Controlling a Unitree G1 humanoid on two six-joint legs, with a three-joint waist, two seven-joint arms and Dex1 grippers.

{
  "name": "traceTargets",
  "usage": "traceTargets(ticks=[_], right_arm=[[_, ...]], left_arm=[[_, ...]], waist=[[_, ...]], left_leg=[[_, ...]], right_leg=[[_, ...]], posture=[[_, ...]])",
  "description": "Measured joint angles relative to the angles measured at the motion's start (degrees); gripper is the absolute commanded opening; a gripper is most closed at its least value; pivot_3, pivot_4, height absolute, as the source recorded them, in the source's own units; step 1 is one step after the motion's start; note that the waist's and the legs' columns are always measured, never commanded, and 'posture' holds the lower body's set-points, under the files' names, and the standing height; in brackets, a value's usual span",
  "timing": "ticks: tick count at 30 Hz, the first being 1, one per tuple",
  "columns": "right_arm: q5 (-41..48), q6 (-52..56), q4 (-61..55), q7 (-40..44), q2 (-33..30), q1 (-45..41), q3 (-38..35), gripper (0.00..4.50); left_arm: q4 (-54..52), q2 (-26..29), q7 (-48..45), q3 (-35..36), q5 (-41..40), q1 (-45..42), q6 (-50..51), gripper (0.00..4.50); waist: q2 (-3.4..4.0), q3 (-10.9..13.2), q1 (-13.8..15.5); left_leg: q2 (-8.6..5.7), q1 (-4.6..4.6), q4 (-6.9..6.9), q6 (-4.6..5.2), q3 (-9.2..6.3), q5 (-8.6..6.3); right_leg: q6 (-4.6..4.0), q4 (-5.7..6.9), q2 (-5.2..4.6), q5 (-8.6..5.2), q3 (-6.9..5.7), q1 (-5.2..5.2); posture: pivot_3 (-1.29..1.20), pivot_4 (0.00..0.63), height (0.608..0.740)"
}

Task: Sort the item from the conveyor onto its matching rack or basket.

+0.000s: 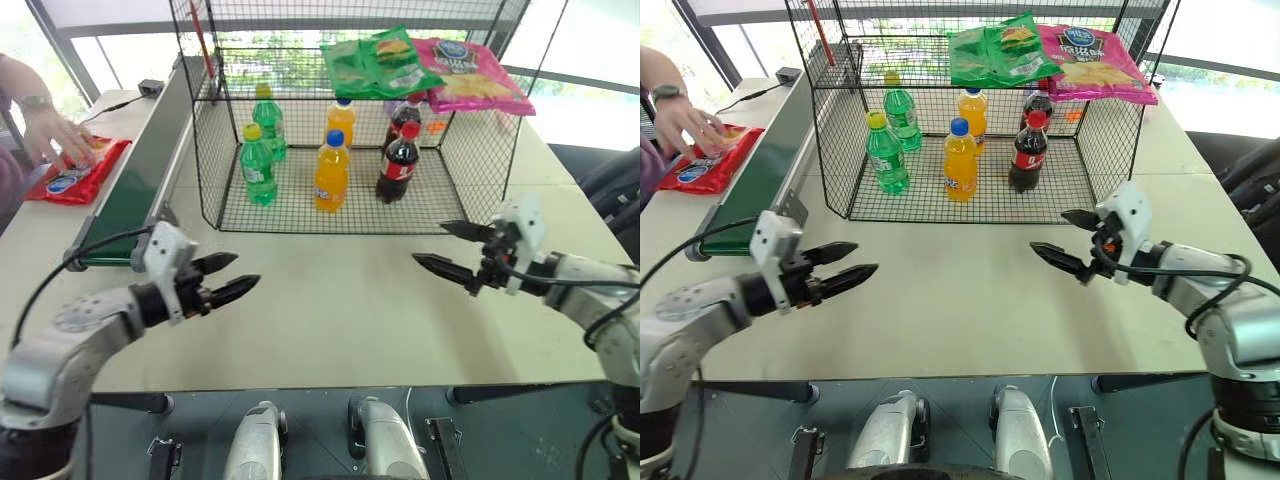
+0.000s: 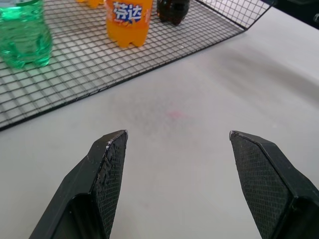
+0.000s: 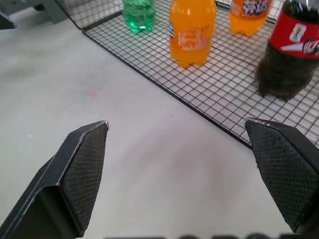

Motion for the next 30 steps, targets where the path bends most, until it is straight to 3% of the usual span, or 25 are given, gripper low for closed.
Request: traceTargets(ticks=[3, 7, 18, 30], right_arm=[[1.06, 0.84, -0.83, 1.68, -1.45, -0.07, 0.01, 4.5], [1.31, 1.29, -0.81, 1.89, -1.04, -1.15, 1.5, 4.5], [0.21, 1.09, 0.24, 1.34, 0.92, -2.85, 5.56, 4.5], [-0.48, 1.07, 0.17, 0.16, 1.86, -2.28, 5.54, 4.5]], left_arm=[[-2.12, 3.07, -1.66, 2.87, -1.77, 5.9, 1.51, 3.42], [-2.12, 2.75, 0.18, 2.86, -1.01, 6.85, 1.19, 3.42], [-2.26, -1.08, 8.91, 0.51, 7.51, 4.75, -4.21, 3.42], [-0.8, -1.41, 5.51, 0.48, 3.98, 3.03, -4.73, 3.42]], waist=[[0.03, 0.01, -0.1], [0.05, 0.03, 0.26], [0.04, 0.02, 0.31], [0.04, 0.02, 0.29]], left_leg=[[0.0, 0.0, 0.0, -0.02, 0.03, -0.01], [0.0, -0.04, 0.03, -0.04, 0.01, -0.02], [0.0, -0.23, 0.03, -0.01, 0.01, -0.01], [0.0, -0.23, 0.05, -0.01, 0.01, 0.0]], right_leg=[[0.12, -0.1, -0.03, -0.07, -0.01, 0.02], [0.08, -0.2, -0.03, -0.05, -0.03, 0.02], [-0.13, -0.2, -0.01, 0.11, -0.04, -0.07], [-0.13, -0.16, 0.0, 0.11, -0.04, -0.06]], posture=[[0.0, 0.15, 0.74], [0.0, 0.15, 0.74], [0.0, 0.15, 0.74], [0.0, 0.15, 0.74]])
